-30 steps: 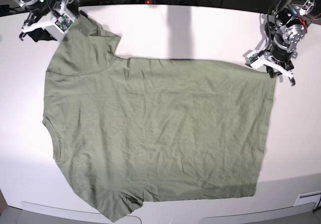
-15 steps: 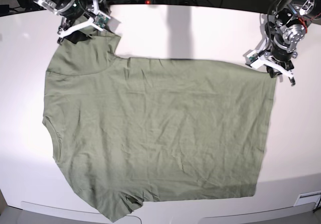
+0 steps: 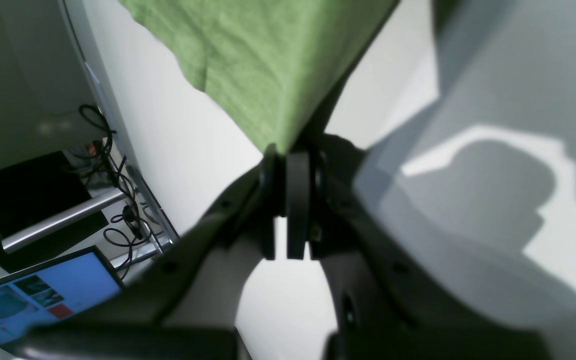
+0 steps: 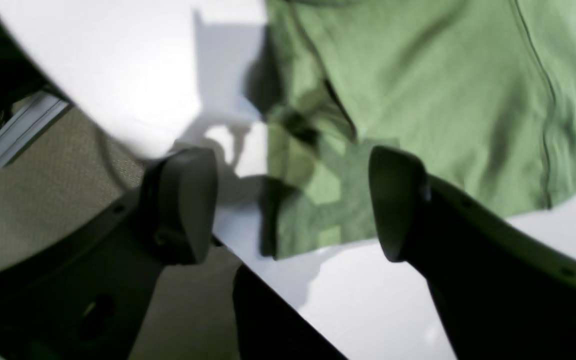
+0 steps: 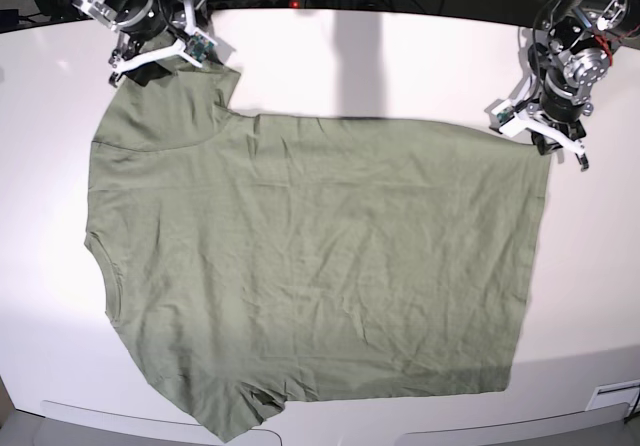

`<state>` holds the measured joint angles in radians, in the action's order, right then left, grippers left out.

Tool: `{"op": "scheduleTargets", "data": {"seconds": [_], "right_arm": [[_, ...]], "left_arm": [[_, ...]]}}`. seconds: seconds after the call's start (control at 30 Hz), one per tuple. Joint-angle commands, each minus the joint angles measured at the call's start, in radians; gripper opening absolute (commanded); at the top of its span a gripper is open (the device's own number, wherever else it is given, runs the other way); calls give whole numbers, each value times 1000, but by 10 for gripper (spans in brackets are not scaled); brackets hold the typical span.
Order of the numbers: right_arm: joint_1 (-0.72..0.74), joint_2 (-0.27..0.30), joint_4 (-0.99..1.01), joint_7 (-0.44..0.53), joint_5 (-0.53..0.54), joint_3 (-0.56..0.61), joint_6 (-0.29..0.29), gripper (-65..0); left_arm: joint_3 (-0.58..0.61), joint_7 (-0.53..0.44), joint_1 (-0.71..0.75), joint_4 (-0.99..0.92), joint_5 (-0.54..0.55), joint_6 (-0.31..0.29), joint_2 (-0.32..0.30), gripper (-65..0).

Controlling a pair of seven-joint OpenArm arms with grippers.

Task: Fold the T-shirt properly
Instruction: 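Grasp the shoulder corners with both grippers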

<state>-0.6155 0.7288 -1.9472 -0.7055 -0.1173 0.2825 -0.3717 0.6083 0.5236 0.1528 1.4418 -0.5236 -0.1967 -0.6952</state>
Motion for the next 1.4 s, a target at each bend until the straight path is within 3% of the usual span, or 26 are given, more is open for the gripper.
{"op": "scheduleTargets", "data": {"seconds": [0.0,0.17,0.3,0.43,0.6,0.7,0.8,1.07,1.2,1.37], "right_arm": [[-2,19,3,-26,-15,-5,5,-179],[-3,22,13,-63,-100,-5,-1,-180],[-3,22,13,-142,-116,-5,-76,-180],[-3,23,14,-140,-127,-5,-95,-180],[-3,23,48,-120,-219,-5,-97,-180],[-3,22,66,-88,-220,-5,-132,-182],[-3,22,73,-71,-220,-5,-138,-244],[-3,22,73,-71,-220,-5,-136,-562],[-3,22,73,-71,-219,-5,-87,-649],[-2,22,68,-78,-220,-5,12,-650]], "left_arm": [[23,52,46,-37,105,-155,-3,-650],[23,53,46,-37,105,-155,-3,-650],[23,53,46,-37,105,-155,-3,-650],[23,52,46,-37,105,-155,-3,-650],[23,53,46,-37,105,-155,-3,-650],[23,53,46,-37,105,-155,-3,-650],[23,52,46,-37,105,-155,-3,-650],[23,53,46,-37,105,-155,-3,-650],[23,53,46,-37,105,-155,-3,-650],[23,55,46,-37,105,-155,-3,-650]]}}
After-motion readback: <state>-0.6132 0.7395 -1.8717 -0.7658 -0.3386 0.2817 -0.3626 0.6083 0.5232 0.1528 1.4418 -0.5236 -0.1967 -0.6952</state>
